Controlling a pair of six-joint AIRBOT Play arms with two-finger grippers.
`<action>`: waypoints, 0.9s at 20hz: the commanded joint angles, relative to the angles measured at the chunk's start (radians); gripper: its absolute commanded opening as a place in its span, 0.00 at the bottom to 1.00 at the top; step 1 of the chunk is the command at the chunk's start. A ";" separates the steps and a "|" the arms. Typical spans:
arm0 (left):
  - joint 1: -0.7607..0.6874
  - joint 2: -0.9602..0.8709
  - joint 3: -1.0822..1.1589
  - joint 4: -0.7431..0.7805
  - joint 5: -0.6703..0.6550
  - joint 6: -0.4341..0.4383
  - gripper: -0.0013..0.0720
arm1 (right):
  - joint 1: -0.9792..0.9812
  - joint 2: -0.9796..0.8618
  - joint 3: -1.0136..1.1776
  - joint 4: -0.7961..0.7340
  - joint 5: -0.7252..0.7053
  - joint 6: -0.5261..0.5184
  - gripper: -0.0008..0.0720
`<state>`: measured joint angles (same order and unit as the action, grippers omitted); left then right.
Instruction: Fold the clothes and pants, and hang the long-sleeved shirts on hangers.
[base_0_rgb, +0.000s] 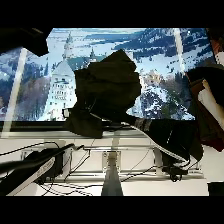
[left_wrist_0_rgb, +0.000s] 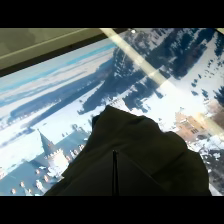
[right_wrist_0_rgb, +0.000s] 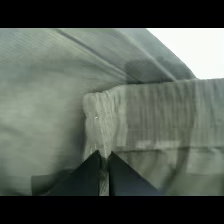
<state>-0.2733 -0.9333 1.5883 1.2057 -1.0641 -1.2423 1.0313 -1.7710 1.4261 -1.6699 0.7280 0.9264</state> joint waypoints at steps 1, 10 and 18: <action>0.001 -0.005 0.000 0.060 0.002 0.001 0.04 | -0.066 0.001 0.066 -0.057 -0.011 0.116 0.05; 0.008 -0.038 -0.021 0.391 -0.350 -0.002 0.04 | -0.638 0.170 0.425 -0.127 0.359 0.348 0.05; 0.100 0.007 -0.489 -0.058 -0.400 -0.090 0.04 | -1.215 0.266 0.400 0.257 0.599 0.523 0.05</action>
<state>-0.1883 -0.9417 1.2884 1.3758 -1.4448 -1.3148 -0.0322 -1.5230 1.8347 -1.5883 1.2510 1.4059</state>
